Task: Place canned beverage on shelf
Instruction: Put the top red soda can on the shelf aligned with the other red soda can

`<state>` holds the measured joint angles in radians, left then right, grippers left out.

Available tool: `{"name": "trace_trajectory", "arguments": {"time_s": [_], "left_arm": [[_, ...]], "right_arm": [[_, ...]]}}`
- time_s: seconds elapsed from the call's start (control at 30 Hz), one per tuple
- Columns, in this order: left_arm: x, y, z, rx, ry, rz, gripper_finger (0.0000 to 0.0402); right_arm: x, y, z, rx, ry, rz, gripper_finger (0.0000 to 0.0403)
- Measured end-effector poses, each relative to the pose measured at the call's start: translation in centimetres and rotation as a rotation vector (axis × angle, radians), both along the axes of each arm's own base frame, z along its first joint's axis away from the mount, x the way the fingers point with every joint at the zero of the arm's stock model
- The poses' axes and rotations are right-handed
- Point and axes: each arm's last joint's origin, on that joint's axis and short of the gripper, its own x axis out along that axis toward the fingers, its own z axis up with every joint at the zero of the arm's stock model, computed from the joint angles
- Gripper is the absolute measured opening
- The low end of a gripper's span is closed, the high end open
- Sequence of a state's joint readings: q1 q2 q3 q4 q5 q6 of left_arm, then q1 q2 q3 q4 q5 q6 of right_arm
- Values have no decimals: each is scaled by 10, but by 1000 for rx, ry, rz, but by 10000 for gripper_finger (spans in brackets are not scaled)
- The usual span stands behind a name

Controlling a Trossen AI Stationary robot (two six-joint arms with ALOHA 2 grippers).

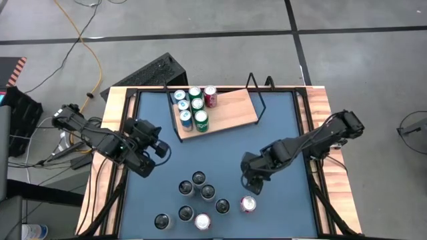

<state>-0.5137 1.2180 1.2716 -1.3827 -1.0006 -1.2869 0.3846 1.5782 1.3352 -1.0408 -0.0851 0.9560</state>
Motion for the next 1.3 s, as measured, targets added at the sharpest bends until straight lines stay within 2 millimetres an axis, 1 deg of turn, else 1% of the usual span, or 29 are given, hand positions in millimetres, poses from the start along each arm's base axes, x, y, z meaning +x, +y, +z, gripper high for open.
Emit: {"name": "trace_trajectory", "arguments": {"time_s": [0.07, 0.2, 0.27, 0.37, 0.57, 0.63, 0.73, 0.83, 0.93, 1.07, 1.23, 1.3], "left_arm": [[4, -1, -1, -27, -14, 5, 0], [11, 2, 0, -27, -51, 21, 0], [15, 3, 1, -47, -66, 25, 0], [18, 3, 1, -89, -81, 25, 0], [21, 1, 1, -124, -120, 29, 0], [21, 1, 1, -128, -117, 26, 0], [21, 1, 1, -141, -102, 14, 0], [21, 1, 1, -126, -74, -10, 0], [21, 1, 0, -97, -36, -42, 0], [21, 0, 0, -77, -2, -72, 0], [21, 1, 0, -66, 6, -79, 0], [21, 1, 0, -62, 9, -81, 0]], "right_arm": [[0, -6, 8, -20, -28, 33, 285], [-6, -14, 25, -127, -20, 54, 285], [-7, -13, 34, -180, -24, 76, 285], [-8, -6, 44, -237, -81, 118, 285], [-16, 5, 44, -246, -54, 104, 285], [-18, 12, 44, -232, -68, 98, 285], [-15, 25, 37, -211, -59, 77, 285], [-9, 37, 29, -202, -42, 47, 285], [1, 51, 25, -208, -28, 68, 285], [19, 67, 32, -224, -37, 101, 285], [31, 77, 44, -298, 7, 109, 285], [35, 80, 45, -296, 29, 84, 285]]}}
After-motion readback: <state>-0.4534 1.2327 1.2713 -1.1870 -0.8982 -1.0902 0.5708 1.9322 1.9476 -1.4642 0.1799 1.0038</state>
